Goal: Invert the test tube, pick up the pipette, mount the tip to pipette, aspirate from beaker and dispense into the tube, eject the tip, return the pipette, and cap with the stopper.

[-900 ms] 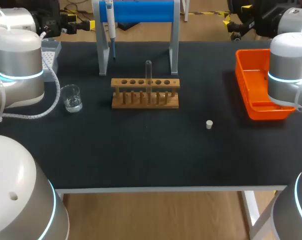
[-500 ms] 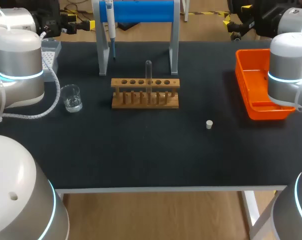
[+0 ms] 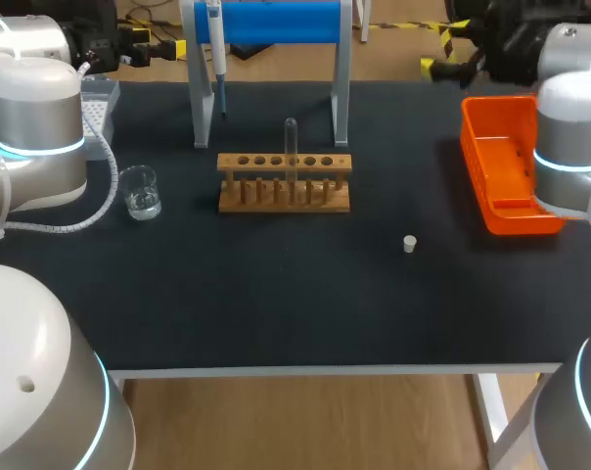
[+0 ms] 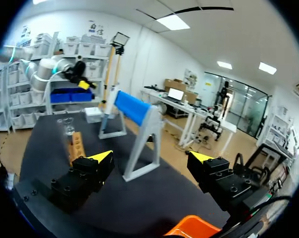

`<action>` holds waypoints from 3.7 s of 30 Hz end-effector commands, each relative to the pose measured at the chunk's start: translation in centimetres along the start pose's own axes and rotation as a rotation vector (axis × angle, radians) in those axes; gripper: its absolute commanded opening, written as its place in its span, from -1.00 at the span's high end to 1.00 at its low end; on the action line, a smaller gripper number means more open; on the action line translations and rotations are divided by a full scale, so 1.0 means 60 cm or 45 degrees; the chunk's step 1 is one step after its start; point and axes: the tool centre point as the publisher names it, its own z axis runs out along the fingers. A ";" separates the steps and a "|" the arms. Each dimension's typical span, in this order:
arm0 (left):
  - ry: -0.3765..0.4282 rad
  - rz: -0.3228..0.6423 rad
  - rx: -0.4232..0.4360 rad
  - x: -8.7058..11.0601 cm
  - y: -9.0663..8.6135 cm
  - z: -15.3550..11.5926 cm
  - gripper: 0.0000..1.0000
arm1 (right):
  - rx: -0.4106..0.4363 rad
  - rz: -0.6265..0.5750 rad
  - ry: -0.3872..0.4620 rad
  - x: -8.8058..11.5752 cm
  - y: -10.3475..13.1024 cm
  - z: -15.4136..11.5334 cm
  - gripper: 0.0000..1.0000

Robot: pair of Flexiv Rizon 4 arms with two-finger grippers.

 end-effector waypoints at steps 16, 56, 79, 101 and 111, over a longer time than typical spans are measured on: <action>-0.003 0.001 0.002 0.000 0.001 0.001 -1.00 | -0.116 0.006 0.472 0.213 -0.060 -0.032 -1.00; 0.136 0.224 -0.083 0.208 0.070 -0.038 -1.00 | -0.108 -0.020 0.474 0.316 -0.064 -0.002 -1.00; 0.240 0.333 -0.177 0.283 0.152 -0.036 -1.00 | -0.108 -0.020 0.474 0.316 -0.064 -0.002 -1.00; 0.213 0.303 -0.210 0.280 0.157 -0.035 -1.00 | -0.108 -0.020 0.474 0.316 -0.064 -0.002 -1.00; 0.213 0.303 -0.210 0.280 0.157 -0.035 -1.00 | -0.160 -0.075 0.516 0.316 -0.009 0.015 -1.00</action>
